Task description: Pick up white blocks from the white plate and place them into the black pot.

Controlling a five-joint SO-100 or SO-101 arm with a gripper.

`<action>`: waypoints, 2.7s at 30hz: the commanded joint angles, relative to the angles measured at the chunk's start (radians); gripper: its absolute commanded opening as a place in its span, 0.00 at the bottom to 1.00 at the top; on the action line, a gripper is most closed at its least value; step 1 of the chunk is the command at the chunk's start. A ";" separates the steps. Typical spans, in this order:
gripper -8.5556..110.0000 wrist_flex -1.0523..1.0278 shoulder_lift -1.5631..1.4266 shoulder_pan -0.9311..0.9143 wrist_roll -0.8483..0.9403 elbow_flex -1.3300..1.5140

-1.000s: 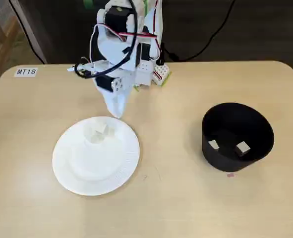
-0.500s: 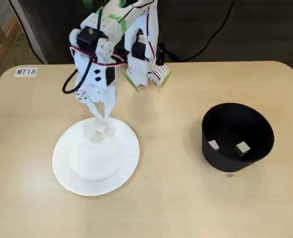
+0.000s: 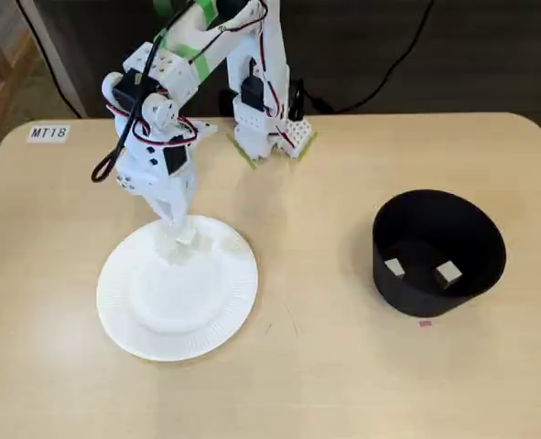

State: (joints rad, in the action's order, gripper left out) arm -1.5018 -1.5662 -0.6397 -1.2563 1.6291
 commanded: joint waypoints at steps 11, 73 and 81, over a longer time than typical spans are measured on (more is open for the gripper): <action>0.20 -0.071 0.192 -0.008 0.008 -0.222; 0.18 -0.152 0.462 0.031 -0.147 -0.466; 0.10 -0.152 0.534 0.014 -0.138 -0.532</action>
State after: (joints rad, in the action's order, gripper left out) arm -1.6521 -1.0354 -0.6090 -1.4051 1.1382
